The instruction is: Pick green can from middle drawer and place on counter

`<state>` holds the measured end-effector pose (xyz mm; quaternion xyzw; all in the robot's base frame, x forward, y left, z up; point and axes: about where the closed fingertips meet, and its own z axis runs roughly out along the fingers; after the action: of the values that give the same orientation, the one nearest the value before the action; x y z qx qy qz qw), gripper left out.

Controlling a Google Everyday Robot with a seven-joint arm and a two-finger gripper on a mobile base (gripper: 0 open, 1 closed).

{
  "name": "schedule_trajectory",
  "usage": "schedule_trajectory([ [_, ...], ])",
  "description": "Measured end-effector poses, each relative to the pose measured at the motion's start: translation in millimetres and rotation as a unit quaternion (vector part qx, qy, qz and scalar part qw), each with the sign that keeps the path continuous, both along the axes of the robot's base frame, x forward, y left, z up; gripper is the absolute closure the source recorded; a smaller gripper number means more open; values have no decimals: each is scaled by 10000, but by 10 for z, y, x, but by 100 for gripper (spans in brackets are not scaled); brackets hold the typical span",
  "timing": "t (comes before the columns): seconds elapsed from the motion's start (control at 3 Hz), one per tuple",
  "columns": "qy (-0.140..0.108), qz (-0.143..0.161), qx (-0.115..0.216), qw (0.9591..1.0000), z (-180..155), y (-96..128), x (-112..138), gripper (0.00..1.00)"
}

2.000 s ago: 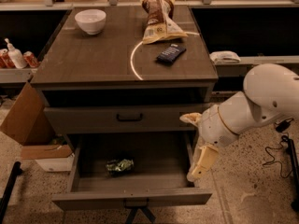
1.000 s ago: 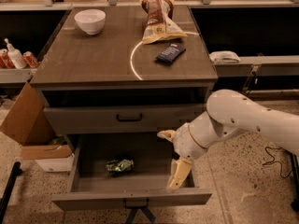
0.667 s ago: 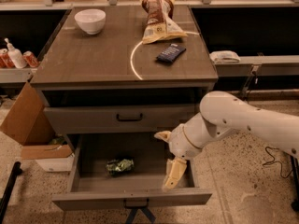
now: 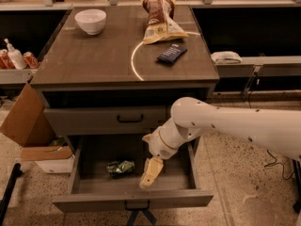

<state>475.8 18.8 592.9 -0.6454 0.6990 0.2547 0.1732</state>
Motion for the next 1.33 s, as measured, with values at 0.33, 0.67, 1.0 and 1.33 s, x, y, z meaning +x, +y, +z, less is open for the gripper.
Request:
schedule_trajectory([
  [0.33,-1,0,0,10000,-2,0,0,0],
  [0.67,-116,60,-23,9999,-260,36,13,0],
  [1.0,-244,63,-30,9997,-722,100,39,0],
  [1.33,-443,-49,-5,9990,-1191,176,145,0],
])
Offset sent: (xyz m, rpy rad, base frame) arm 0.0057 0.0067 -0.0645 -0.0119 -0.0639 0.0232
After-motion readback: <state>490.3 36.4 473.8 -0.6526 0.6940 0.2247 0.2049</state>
